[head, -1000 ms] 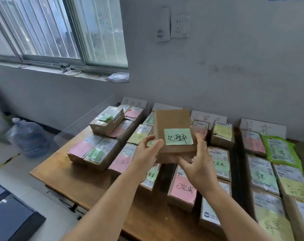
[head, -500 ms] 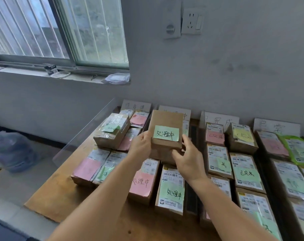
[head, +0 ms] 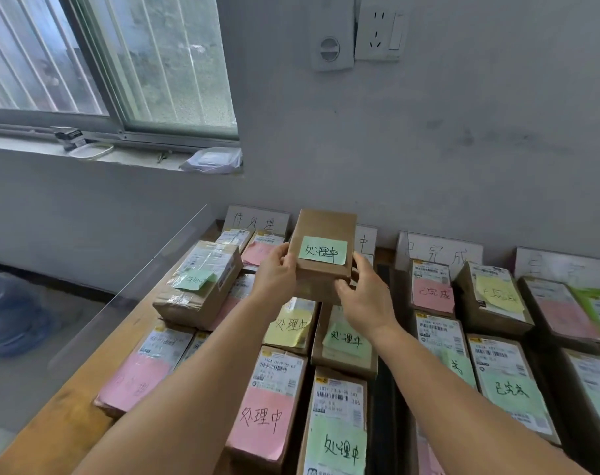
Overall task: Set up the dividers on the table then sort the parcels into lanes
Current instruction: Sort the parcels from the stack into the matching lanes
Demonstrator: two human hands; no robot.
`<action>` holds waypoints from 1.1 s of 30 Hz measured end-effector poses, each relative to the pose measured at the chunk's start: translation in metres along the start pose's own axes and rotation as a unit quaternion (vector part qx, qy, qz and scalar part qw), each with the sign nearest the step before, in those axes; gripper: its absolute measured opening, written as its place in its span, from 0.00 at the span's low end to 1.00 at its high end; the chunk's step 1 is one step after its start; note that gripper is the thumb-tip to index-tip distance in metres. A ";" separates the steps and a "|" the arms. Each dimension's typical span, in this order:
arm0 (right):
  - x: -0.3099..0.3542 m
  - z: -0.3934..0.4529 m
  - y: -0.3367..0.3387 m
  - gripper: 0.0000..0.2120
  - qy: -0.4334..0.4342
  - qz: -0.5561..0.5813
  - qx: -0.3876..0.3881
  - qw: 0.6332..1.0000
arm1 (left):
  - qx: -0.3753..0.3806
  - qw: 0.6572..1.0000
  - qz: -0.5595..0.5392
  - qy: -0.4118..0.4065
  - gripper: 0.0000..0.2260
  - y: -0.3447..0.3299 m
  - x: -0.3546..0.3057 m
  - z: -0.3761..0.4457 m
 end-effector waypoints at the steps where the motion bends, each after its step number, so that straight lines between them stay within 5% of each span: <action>1: -0.003 0.008 -0.002 0.25 -0.001 0.003 0.005 1.000 | -0.005 1.000 0.007 0.002 0.16 -0.002 0.000 0.008; 17: -0.041 0.072 -0.027 0.29 -0.025 -0.005 0.085 0.996 | -0.018 0.998 0.054 0.039 0.15 -0.023 0.022 0.070; 33: -0.040 0.055 -0.022 0.33 -0.013 -0.126 0.082 0.989 | 0.015 0.948 0.315 -0.039 0.08 -0.030 0.011 0.054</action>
Point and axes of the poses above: each hand's wrist, its own z-axis towards the middle knuckle, its own y-axis out of the back of the hand, x = y × z, the point moved 9 cm from there along z, towards the middle knuckle, and after that the axes turned 3 degrees about z, right-handed, at the moved point
